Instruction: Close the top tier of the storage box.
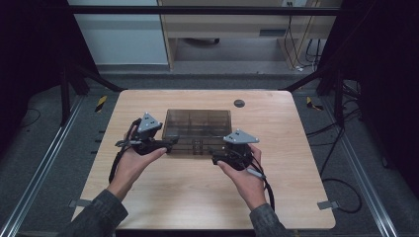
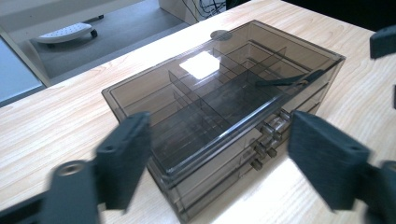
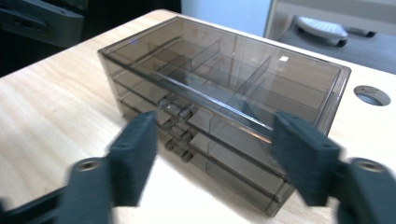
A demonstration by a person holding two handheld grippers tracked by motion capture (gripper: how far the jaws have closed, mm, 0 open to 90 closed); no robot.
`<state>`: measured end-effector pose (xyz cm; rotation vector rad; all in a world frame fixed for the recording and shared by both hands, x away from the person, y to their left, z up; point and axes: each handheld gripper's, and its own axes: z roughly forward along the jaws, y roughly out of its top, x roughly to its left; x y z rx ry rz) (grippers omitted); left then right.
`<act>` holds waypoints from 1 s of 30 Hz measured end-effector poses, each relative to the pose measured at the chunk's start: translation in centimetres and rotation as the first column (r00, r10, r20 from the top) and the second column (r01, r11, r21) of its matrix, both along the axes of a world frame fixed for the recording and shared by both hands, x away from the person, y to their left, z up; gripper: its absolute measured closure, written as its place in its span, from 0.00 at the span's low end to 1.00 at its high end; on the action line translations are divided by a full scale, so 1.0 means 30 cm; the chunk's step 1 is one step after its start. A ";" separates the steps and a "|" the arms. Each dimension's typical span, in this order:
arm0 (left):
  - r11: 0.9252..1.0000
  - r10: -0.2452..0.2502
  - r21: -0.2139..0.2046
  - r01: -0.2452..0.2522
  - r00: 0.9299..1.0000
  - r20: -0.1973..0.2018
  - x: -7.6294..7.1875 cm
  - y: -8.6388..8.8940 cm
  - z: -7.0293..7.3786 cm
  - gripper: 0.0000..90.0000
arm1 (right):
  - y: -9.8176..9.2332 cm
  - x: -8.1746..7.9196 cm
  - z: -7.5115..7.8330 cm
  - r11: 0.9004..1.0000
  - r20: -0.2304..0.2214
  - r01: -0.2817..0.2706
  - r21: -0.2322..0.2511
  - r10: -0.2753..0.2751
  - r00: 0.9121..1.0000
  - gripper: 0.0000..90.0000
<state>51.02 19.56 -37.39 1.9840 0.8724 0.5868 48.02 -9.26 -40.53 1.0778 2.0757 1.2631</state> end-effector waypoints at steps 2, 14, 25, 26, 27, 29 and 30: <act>1.000 0.001 -0.007 -0.001 1.000 0.006 -0.012 0.011 0.008 0.14 | -0.010 -0.009 0.011 1.000 0.024 0.004 -0.022 -0.003 1.000 0.21; 0.999 -0.021 -0.034 0.022 1.000 0.021 -0.079 0.070 0.032 0.05 | -0.113 -0.031 0.059 0.999 0.044 0.027 -0.021 -0.026 0.999 0.11; 0.999 -0.024 -0.031 0.025 0.999 0.024 -0.100 0.123 0.022 0.05 | -0.205 -0.048 0.067 0.997 0.046 0.061 -0.044 -0.059 0.997 0.09; 0.999 -0.023 -0.032 0.024 0.999 0.025 -0.102 0.130 0.020 0.05 | -0.213 -0.049 0.067 0.997 0.049 0.061 -0.049 -0.059 0.997 0.09; 0.999 -0.017 -0.038 0.019 0.999 0.027 -0.103 0.136 0.017 0.04 | -0.222 -0.051 0.067 0.997 0.050 0.060 -0.052 -0.057 0.997 0.09; 0.998 0.004 -0.055 -0.002 1.000 0.031 -0.105 0.153 0.008 0.02 | -0.243 -0.051 0.064 0.997 0.049 0.058 -0.051 -0.055 0.997 0.09; 0.999 0.008 -0.054 -0.007 0.999 0.032 -0.104 0.162 0.002 0.02 | -0.255 -0.051 0.061 0.997 0.046 0.063 -0.052 -0.061 0.997 0.09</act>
